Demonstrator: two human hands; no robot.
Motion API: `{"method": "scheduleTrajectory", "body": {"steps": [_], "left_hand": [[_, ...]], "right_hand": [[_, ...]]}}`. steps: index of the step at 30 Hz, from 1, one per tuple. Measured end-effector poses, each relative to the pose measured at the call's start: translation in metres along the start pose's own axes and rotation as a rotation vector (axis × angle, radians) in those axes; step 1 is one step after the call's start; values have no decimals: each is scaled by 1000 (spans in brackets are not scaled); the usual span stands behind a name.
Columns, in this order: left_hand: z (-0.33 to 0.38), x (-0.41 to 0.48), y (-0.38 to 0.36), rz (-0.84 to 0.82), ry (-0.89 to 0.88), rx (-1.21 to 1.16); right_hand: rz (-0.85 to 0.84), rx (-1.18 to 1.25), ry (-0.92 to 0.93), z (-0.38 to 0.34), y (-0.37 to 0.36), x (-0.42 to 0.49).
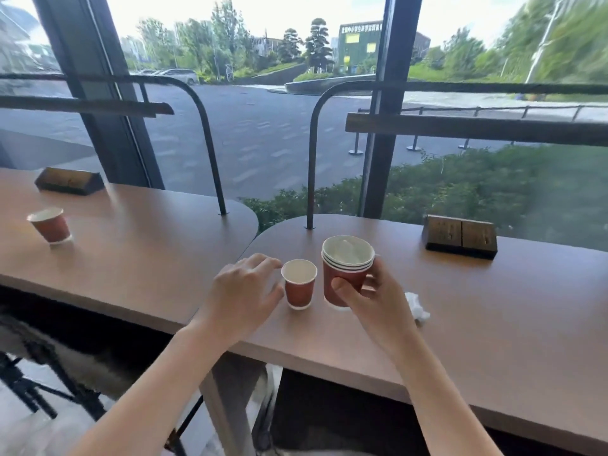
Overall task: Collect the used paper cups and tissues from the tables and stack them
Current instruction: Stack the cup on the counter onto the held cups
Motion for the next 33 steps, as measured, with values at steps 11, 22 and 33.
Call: {"method": "scheduleTrajectory", "body": {"steps": [11,22,33], "left_hand": [[-41,54,-47,-26,41,-64],[-65,68,-93,-79,-22,-175],[-70,48,-129,-115,-86,-281]], "right_hand": [[-59,-1,55,-11,-38,84],[-22,-78,-13,21,-70,89],[-13,-200,-48,59,-80,66]]}}
Point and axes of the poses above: each hand's wrist, its own x-axis towards the middle knuckle, its own y-axis out of the back of the hand, z = x × y, the point moved 7 cm from there along x, towards the middle knuckle, and after that the axes turned 14 degrees about x, right-handed, at the moved point
